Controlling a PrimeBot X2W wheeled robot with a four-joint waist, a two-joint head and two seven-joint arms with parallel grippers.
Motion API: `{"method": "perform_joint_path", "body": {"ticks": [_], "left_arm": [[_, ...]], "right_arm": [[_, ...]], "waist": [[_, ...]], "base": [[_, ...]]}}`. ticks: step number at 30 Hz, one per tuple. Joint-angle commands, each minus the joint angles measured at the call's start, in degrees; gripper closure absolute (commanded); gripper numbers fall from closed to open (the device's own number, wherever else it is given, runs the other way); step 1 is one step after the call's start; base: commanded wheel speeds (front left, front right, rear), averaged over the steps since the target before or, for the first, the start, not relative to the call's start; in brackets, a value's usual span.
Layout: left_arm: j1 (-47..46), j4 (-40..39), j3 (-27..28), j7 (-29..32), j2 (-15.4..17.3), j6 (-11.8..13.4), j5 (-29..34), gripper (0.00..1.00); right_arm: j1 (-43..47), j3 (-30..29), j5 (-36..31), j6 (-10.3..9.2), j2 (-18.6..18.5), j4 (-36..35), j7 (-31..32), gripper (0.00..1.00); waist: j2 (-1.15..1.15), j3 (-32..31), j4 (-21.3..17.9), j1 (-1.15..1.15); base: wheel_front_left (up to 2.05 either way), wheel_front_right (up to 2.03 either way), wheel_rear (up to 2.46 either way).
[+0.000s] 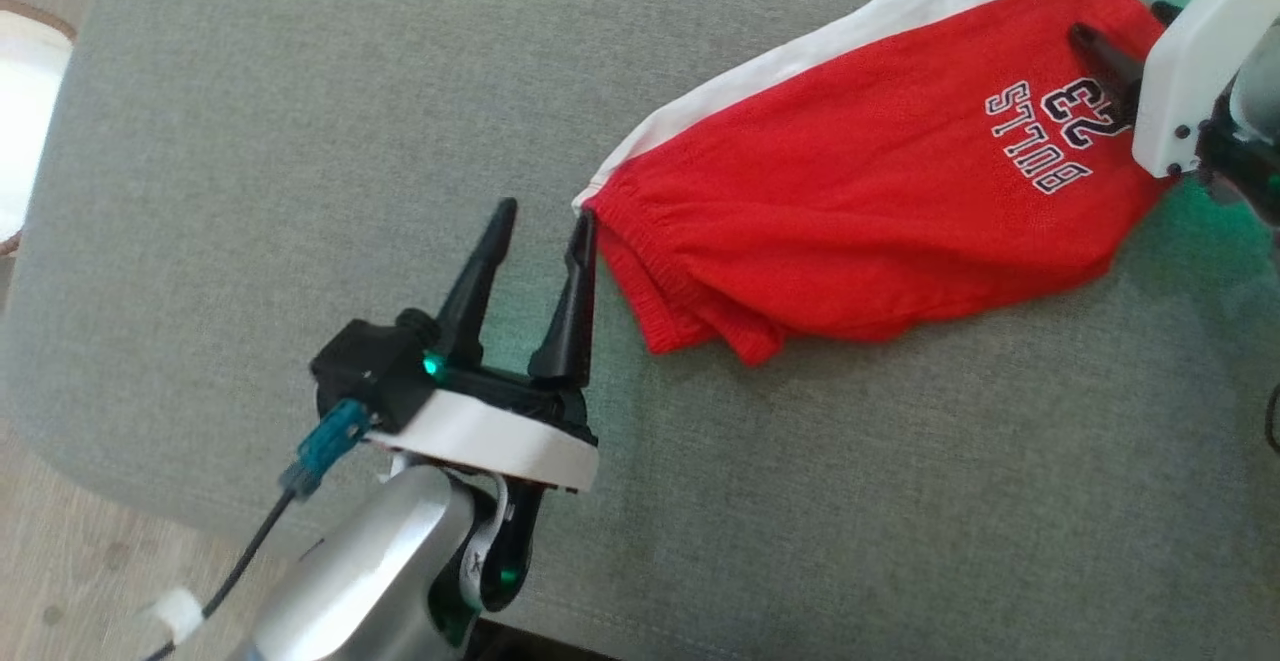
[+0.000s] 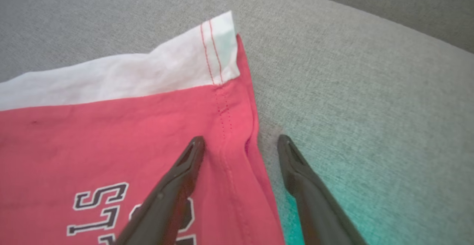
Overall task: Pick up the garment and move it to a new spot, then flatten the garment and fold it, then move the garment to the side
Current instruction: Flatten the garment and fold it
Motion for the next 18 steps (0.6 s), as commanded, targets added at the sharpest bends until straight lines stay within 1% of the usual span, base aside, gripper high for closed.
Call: {"method": "perform_joint_path", "body": {"ticks": [1,5,6,7,9,11,15,18], "left_arm": [[0.8,-3.1,3.1,-2.2,1.7,1.1,1.6,0.0],[2.1,-4.5,4.0,-3.6,1.4,1.6,3.2,0.0],[2.6,-4.8,4.3,-3.9,1.2,1.5,3.7,0.0],[3.0,-5.0,4.5,-4.1,0.9,1.3,4.3,0.0],[4.1,-5.3,5.1,-4.4,0.3,0.8,5.2,0.0],[4.9,-5.6,5.8,-4.5,0.0,0.3,7.0,0.0],[7.5,-6.9,9.4,-4.6,-1.1,-1.2,11.3,0.0],[10.7,-7.3,12.5,-4.6,-1.9,-2.4,14.1,0.0]], "right_arm": [[0.6,1.8,-0.3,0.39,-0.1,-0.6,2.5,0.0],[1.1,3.2,-0.7,0.39,-0.2,-0.2,5.2,0.0],[1.4,3.4,-0.5,0.39,-0.3,-0.3,5.9,0.24],[1.7,3.4,0.3,0.39,0.0,-0.3,6.7,1.0],[2.4,2.9,2.6,0.39,0.4,-1.0,8.2,1.0],[2.8,0.8,4.1,0.39,0.8,-1.8,7.6,1.0],[3.8,-6.4,7.1,0.39,2.1,-1.9,4.9,1.0],[5.8,-11.4,9.0,0.39,1.8,-1.8,4.3,1.0]], "waist": [[0.0,-0.1,0.6,0.01],[0.0,-0.3,1.0,0.01],[0.0,-0.3,1.0,0.01],[0.0,-0.4,1.0,0.01],[0.0,-0.5,0.8,0.01],[0.0,-0.7,0.2,0.01],[0.0,-1.9,-1.5,0.01],[0.0,-3.7,-3.1,0.01]], "base": [[0.0,0.0,0.0],[0.0,0.0,0.0],[0.0,0.0,0.0],[0.0,0.0,0.0],[0.0,0.0,0.0],[0.0,0.0,0.0],[0.0,0.0,0.0],[0.0,0.0,0.0]]}}
